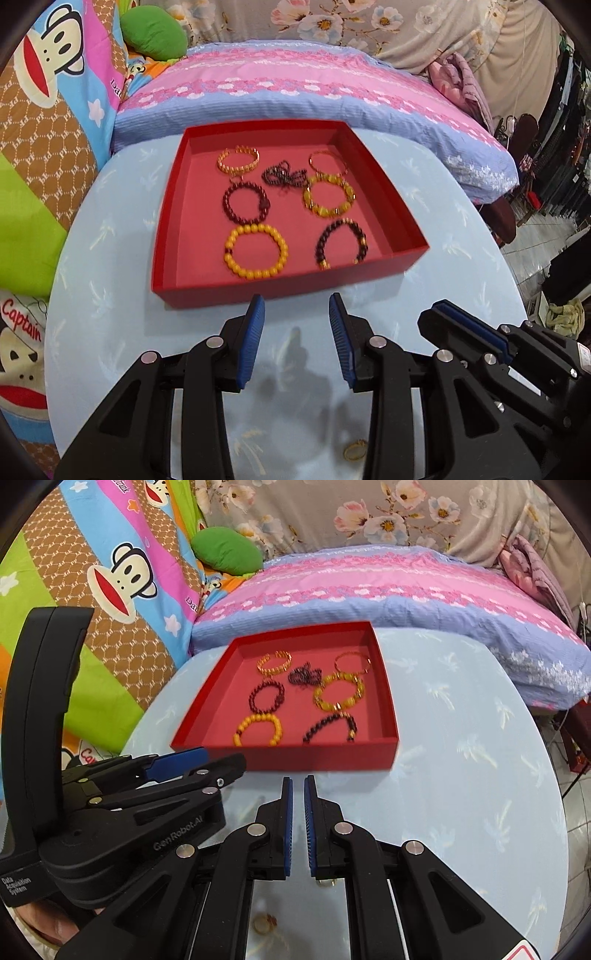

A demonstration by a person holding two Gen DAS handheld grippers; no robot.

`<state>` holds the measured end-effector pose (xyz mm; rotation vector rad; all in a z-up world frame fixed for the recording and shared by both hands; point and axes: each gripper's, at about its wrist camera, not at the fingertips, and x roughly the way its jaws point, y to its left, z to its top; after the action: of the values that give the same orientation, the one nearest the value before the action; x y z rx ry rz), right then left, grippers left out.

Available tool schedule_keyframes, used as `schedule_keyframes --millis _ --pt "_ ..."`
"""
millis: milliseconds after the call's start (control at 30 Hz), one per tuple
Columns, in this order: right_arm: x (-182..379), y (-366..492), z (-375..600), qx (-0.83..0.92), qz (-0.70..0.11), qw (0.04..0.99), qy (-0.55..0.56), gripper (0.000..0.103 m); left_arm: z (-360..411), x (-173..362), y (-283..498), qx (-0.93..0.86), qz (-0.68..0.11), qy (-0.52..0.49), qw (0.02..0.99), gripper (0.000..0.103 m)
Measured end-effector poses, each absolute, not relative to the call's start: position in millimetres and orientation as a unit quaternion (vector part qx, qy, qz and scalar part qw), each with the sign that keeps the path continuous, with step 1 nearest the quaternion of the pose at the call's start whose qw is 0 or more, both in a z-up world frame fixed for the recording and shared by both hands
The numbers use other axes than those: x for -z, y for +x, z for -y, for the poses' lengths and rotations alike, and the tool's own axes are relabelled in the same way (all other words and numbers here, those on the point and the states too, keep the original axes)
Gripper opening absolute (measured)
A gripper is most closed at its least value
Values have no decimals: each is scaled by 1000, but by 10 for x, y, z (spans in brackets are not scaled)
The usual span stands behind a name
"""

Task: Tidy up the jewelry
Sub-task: 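Withdraw both open tools from the tray toward the gold ring and hoop earring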

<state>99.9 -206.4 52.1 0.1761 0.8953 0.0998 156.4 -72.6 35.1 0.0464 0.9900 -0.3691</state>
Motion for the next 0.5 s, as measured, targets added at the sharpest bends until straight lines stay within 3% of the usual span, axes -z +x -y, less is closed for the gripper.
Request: schedule_keyframes --millis 233,367,500 --pt "-187 735 2150 -33 -467 879 91 9 631 -126 1314 167 -491 20 855 37" --pt "-5 615 2126 -27 -475 876 79 21 518 -17 1115 159 -491 24 856 43" --pt "118 571 2120 -27 -483 872 76 22 418 79 944 157 -498 21 853 43"
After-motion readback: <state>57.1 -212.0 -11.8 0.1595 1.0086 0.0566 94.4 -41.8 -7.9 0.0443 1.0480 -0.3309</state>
